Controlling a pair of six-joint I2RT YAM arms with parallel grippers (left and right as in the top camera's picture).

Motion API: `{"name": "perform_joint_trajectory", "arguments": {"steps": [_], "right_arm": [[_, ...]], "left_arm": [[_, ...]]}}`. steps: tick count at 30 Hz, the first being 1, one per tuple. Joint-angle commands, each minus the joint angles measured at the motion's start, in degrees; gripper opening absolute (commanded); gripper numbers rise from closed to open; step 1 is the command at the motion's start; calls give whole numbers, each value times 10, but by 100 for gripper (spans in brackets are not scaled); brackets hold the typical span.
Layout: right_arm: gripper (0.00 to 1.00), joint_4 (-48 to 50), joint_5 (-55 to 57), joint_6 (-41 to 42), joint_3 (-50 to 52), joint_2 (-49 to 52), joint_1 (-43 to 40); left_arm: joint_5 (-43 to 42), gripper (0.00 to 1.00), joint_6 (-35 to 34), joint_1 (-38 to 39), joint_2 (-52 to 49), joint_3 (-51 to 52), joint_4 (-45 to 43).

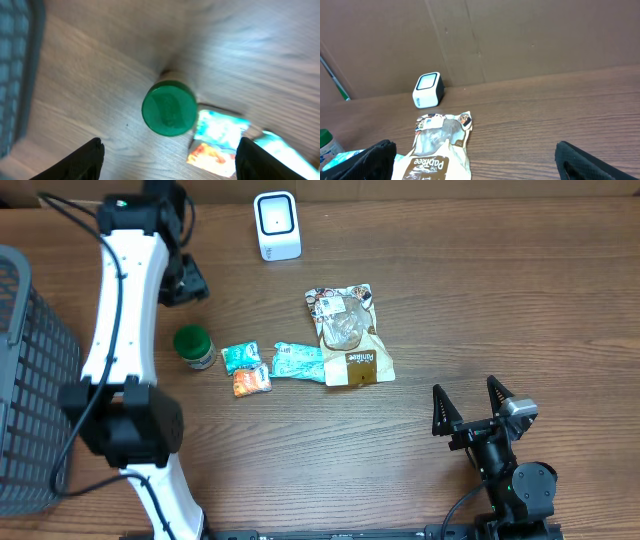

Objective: Scan the item barcode
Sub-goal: 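Lift the bottle out and set it down left of the packs, then release the bottle and raise the left gripper back to the left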

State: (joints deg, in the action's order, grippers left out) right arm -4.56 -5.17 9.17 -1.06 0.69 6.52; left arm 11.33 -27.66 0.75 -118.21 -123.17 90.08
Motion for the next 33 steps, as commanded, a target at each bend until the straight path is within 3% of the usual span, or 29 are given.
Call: {"name": "perform_joint_trajectory", "arguments": {"steps": [1,5,15,33], "right_arm": [[100,2,0,-1,6,-5,3],[100,2,0,-1,6,-5,3],[100,2,0,-1,6,-5,3],[100,2,0,0,6,-5,3]], "left_arm": [[-54,74,109,3,84,-58,9],[-99,85,176,-12,146,-68,16],[-129,99,175,-123,246,-68,47],[-120,99,152,-181,245,-67,67]]}}
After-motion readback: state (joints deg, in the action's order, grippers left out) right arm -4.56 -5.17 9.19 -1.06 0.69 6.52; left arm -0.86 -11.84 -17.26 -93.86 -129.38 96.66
